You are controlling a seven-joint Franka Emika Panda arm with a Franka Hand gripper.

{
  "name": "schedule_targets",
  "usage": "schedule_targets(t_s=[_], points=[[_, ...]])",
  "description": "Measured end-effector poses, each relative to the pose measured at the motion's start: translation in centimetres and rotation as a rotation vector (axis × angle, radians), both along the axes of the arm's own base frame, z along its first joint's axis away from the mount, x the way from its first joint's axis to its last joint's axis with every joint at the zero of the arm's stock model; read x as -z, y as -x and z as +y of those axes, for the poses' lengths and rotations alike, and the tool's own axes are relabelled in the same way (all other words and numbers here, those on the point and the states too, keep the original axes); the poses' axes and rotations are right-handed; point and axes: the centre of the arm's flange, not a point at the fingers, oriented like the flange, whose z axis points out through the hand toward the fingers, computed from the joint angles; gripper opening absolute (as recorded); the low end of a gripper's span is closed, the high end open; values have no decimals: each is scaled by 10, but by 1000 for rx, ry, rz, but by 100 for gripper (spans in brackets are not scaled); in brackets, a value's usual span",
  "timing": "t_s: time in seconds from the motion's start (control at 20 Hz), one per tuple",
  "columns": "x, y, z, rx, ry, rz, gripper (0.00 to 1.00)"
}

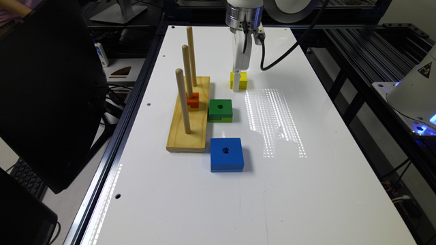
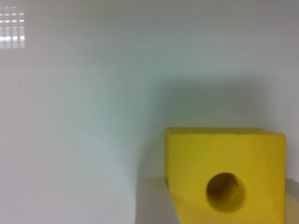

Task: Pick up yellow block.

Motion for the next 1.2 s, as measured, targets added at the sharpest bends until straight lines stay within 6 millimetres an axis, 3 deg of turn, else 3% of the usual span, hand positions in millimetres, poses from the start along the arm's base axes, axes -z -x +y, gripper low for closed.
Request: schedule_targets(t_s=[0.15,0.5,0.8,1.2], points=[[-7,-1,0,0,1,-4,0],[-51,-2,-1,0,2,4,0],[-57,-2,-1,0,3,1,0],[-118,3,0,-1,6,1,0]])
